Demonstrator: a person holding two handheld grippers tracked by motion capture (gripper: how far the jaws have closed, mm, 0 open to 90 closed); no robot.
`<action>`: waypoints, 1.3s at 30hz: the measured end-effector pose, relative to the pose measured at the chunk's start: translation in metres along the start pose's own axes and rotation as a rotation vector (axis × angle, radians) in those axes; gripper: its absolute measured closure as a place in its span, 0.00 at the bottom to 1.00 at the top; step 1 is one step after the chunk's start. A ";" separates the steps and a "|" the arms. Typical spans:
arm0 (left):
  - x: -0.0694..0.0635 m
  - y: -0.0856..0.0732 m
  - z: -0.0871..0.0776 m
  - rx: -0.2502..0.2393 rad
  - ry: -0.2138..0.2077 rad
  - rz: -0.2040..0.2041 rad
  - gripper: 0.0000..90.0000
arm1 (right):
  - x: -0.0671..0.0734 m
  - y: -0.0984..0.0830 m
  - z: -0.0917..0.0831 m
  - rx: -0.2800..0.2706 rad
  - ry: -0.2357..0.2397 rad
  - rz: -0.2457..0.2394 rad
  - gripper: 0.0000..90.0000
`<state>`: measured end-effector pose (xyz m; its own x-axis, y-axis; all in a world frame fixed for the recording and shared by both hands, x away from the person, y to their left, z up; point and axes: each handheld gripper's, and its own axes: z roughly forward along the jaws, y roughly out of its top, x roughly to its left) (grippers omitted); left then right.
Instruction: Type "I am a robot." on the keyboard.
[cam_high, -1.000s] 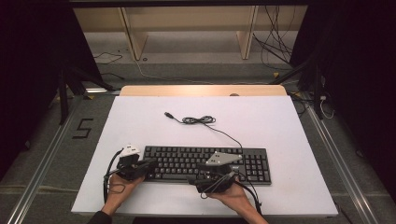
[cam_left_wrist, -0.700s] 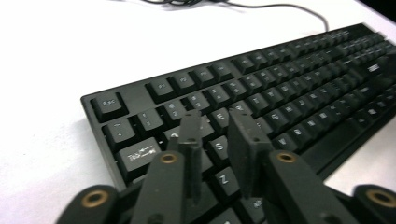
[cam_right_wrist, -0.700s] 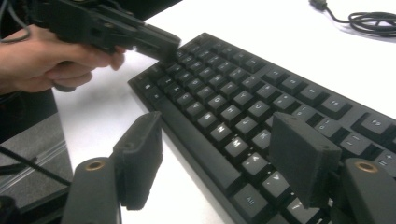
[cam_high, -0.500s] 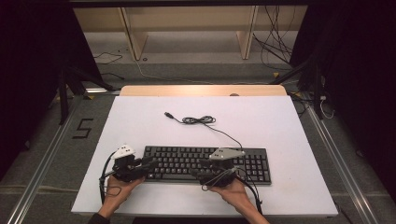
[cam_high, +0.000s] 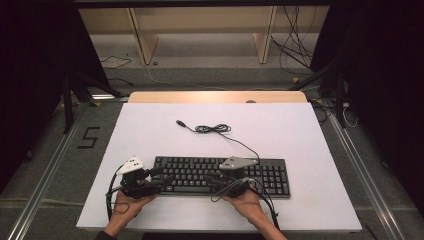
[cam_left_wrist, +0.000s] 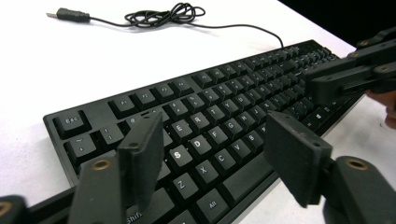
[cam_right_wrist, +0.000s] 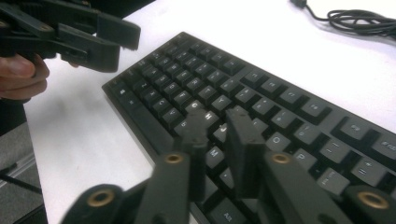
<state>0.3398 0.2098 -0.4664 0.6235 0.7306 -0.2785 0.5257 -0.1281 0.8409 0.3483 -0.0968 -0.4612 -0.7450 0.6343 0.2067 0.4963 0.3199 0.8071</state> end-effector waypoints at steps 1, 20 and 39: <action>0.000 0.000 0.000 -0.003 -0.003 0.001 0.40 | 0.001 0.000 0.002 0.003 0.001 -0.002 0.93; -0.009 -0.001 -0.007 -0.032 -0.018 0.015 0.32 | 0.002 -0.002 0.026 0.090 -0.019 -0.025 1.00; -0.013 -0.003 -0.013 -0.043 -0.004 0.008 0.25 | 0.003 -0.003 0.030 0.112 -0.027 -0.033 1.00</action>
<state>0.3224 0.2098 -0.4595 0.6301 0.7266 -0.2738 0.4956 -0.1048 0.8622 0.3578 -0.0752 -0.4798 -0.7499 0.6406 0.1650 0.5197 0.4163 0.7461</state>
